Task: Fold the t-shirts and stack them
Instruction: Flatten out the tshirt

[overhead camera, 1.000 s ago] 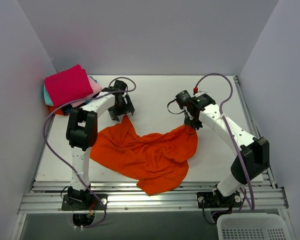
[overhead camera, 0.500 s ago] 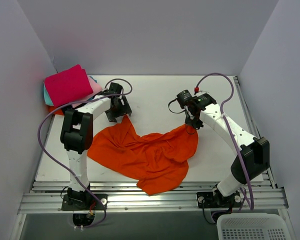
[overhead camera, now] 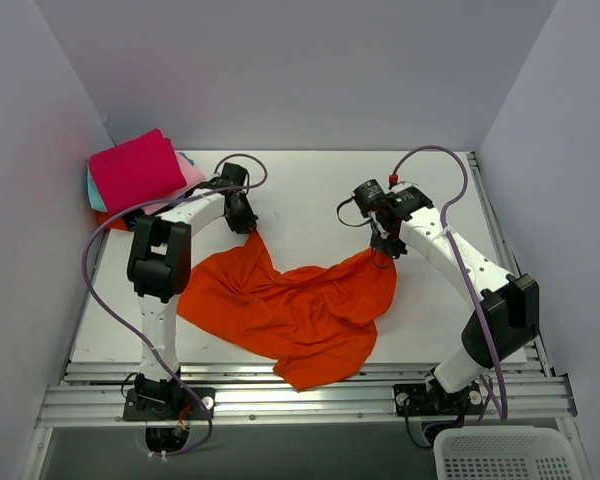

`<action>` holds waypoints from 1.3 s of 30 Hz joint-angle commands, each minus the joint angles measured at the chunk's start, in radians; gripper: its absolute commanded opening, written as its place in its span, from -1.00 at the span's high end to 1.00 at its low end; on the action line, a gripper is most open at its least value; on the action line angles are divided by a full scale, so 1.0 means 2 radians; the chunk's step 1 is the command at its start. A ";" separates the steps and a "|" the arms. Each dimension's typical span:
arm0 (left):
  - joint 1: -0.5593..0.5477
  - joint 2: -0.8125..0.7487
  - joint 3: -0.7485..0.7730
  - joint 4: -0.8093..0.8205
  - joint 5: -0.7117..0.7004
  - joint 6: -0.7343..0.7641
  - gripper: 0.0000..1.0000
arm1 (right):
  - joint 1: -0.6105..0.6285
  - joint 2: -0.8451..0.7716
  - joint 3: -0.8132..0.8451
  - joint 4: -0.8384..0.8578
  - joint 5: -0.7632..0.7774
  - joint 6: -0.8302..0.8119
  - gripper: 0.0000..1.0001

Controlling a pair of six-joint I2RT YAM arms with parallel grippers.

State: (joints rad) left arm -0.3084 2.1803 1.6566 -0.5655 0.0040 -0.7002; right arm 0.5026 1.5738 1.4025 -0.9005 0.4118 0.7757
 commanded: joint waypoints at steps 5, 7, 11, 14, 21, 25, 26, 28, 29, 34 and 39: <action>-0.001 0.020 0.006 0.014 0.026 0.001 0.95 | -0.010 0.002 -0.006 -0.014 0.020 -0.006 1.00; -0.001 0.017 0.002 0.020 0.026 0.003 0.95 | -0.013 0.001 -0.009 -0.012 0.020 -0.007 1.00; -0.001 0.006 -0.005 0.027 0.030 0.007 0.95 | -0.014 0.001 -0.009 -0.008 0.017 -0.007 1.00; 0.001 -0.010 0.004 0.014 0.031 0.010 0.95 | -0.016 0.004 0.006 -0.005 0.015 -0.012 1.00; 0.007 -0.094 0.116 -0.053 0.013 0.042 0.95 | -0.036 0.056 0.195 -0.005 0.007 -0.079 1.00; 0.021 -0.144 0.213 -0.108 0.006 0.064 0.95 | -0.046 0.100 0.357 -0.028 0.001 -0.127 1.00; 0.026 -0.160 0.211 -0.105 0.010 0.059 0.95 | -0.047 0.104 0.386 -0.032 -0.001 -0.134 1.00; 0.039 -0.216 0.195 -0.095 0.003 0.041 0.95 | -0.050 0.110 0.456 -0.042 -0.011 -0.150 1.00; 0.044 -0.231 0.188 -0.090 0.003 0.039 0.95 | -0.050 0.107 0.471 -0.044 -0.014 -0.154 1.00; 0.046 -0.343 0.149 -0.070 0.016 0.058 0.95 | -0.051 0.024 0.440 0.002 -0.037 -0.179 1.00; 0.047 -0.508 0.058 -0.045 0.013 0.044 0.95 | -0.052 -0.112 0.356 0.061 -0.036 -0.194 1.00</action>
State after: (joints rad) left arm -0.2169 1.3010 1.8458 -0.6735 0.0319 -0.6128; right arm 0.4046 1.5249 2.1559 -0.8707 0.3397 0.4370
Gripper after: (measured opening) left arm 0.037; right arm 0.024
